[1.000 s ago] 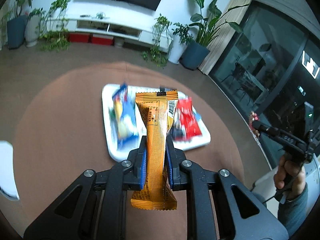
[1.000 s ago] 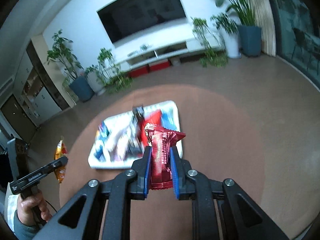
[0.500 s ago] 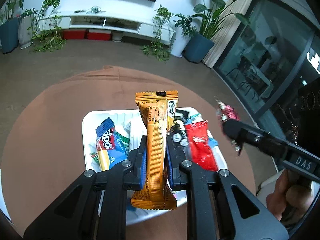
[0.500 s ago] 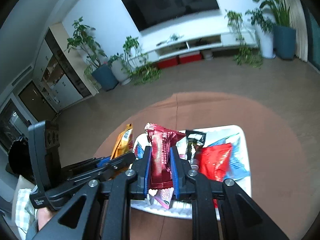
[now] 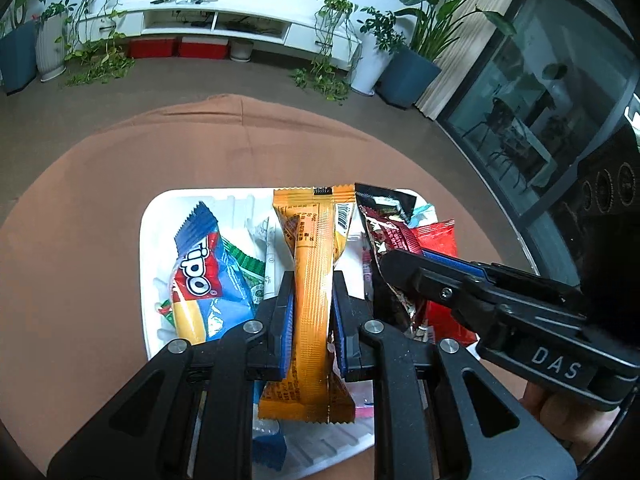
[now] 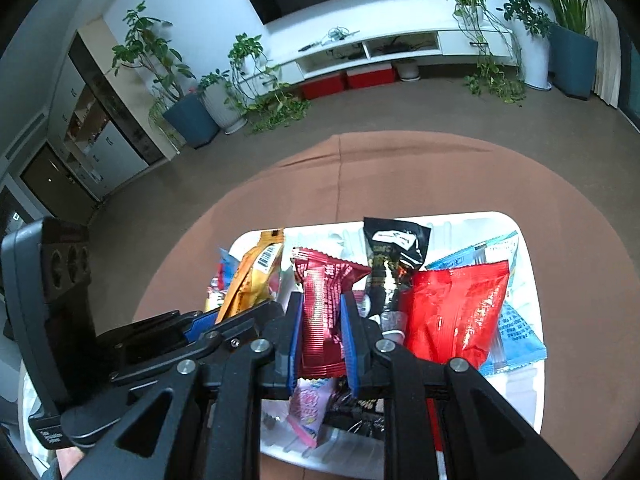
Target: Organize snacks
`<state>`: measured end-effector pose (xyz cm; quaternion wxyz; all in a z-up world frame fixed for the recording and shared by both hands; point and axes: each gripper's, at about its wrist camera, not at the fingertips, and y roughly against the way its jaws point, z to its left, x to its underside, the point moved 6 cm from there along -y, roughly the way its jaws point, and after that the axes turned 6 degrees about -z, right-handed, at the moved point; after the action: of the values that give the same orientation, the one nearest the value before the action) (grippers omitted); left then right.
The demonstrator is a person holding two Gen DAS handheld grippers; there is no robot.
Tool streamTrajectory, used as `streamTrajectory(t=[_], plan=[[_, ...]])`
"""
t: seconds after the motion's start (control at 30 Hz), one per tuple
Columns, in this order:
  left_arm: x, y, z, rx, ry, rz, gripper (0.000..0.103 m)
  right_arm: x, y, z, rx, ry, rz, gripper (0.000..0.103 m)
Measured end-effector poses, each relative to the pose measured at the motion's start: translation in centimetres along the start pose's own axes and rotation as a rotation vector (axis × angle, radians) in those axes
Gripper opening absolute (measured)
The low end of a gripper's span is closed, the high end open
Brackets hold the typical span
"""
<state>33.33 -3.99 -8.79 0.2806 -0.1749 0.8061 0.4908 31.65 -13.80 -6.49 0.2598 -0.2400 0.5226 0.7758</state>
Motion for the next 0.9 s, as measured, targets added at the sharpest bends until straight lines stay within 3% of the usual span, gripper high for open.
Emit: streamTrajectory(t=[0.27, 0.9], plan=[[0.1, -3.7, 0.6, -0.006, 0.005, 0.014, 0.015, 0.8, -0.9, -0.6, 0.014, 0.015, 0.007, 0.02], [0.9, -5.8, 2.2, -0.029, 0.009, -0.005, 0.017, 2.4, -2.5, -2.0, 0.019, -0.008, 0.024, 0.021]])
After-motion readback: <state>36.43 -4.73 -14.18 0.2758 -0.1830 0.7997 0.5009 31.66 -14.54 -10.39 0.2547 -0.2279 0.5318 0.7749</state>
